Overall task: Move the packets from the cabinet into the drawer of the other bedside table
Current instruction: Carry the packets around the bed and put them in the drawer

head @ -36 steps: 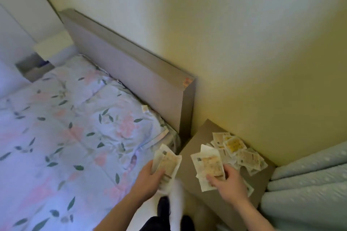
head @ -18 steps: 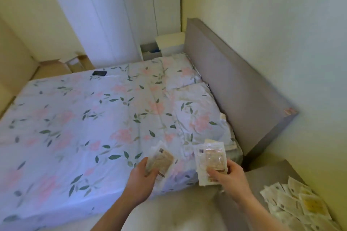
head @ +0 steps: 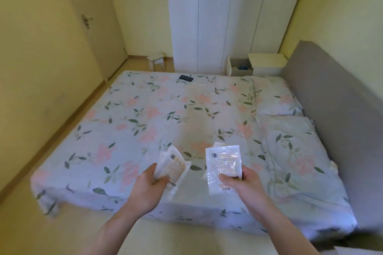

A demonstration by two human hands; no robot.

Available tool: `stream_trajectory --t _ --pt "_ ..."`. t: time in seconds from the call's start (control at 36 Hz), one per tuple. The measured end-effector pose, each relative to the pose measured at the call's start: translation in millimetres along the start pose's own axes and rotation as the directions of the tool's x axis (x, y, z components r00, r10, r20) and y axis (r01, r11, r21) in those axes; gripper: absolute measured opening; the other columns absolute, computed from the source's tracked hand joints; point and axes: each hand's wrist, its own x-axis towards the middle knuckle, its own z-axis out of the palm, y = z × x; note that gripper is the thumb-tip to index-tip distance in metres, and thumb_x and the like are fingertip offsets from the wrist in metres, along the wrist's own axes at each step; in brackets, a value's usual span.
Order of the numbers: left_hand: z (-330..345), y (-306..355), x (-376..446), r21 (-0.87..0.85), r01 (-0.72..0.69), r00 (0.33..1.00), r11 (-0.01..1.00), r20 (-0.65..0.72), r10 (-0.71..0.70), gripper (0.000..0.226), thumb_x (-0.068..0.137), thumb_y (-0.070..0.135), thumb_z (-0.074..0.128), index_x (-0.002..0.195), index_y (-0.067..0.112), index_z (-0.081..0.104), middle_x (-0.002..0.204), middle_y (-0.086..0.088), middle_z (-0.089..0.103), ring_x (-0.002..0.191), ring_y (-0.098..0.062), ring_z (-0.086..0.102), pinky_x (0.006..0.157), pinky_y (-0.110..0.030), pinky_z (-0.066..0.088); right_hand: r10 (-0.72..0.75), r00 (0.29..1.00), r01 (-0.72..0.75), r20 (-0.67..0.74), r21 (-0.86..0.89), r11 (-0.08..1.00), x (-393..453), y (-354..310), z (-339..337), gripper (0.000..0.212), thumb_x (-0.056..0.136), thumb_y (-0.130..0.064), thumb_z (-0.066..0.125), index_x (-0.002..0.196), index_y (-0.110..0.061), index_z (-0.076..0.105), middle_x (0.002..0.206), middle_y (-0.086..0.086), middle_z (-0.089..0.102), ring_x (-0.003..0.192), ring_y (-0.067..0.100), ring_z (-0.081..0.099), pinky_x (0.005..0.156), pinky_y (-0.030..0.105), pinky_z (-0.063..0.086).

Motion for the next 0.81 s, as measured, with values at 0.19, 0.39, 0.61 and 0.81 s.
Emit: stream_trajectory --t 0.19,0.39,0.61,0.81 --pt "-95.1 -52.9 23.5 -0.095 0.067 0.99 0.993 -0.119 -0.078 0.017 0.096 0.019 0.061 0.103 0.034 0.064 0.08 0.006 0.07 0.068 -0.009 0.063 0.057 -0.023 0.043 0.013 0.985 0.0 0.172 -0.077 0.997 58.3 -38.1 107.9 0.031 0.087 -0.004 0.075 0.113 -0.02 0.074 0.105 -0.003 0.079 0.099 0.013 0.075 0.09 0.031 0.054" --pt "-191.7 -108.2 66.6 -0.147 0.158 0.956 0.976 -0.225 -0.188 0.014 0.097 0.021 0.061 0.105 0.032 0.063 0.088 0.006 0.074 0.07 -0.013 0.068 0.053 -0.019 0.046 0.01 0.956 0.024 0.294 -0.112 0.993 135.0 -67.2 233.9 0.03 0.087 -0.004 0.075 0.111 -0.021 0.074 0.104 -0.003 0.079 0.097 0.013 0.076 0.083 0.028 0.056" --pt "-314.6 -177.8 110.0 -0.215 0.293 0.885 0.931 -0.309 -0.35 0.014 0.097 0.024 0.06 0.1 0.037 0.064 0.084 0.003 0.077 0.076 -0.027 0.071 0.073 -0.046 0.057 0.022 0.897 0.054 0.441 -0.158 0.986 215.7 -96.8 396.6 0.033 0.086 -0.004 0.076 0.113 -0.021 0.074 0.104 -0.003 0.079 0.1 0.016 0.075 0.092 0.036 0.056" --pt "-419.8 -261.3 102.9 -0.353 0.351 0.74 0.867 -0.463 -0.488 0.015 0.094 0.018 0.062 0.094 0.033 0.067 0.077 0.004 0.074 0.071 -0.024 0.069 0.063 -0.036 0.054 0.051 0.783 0.133 0.62 -0.247 0.96 252.4 -125.9 568.3 0.033 0.086 -0.009 0.077 0.115 -0.022 0.073 0.105 -0.004 0.079 0.099 0.016 0.075 0.089 0.036 0.057"
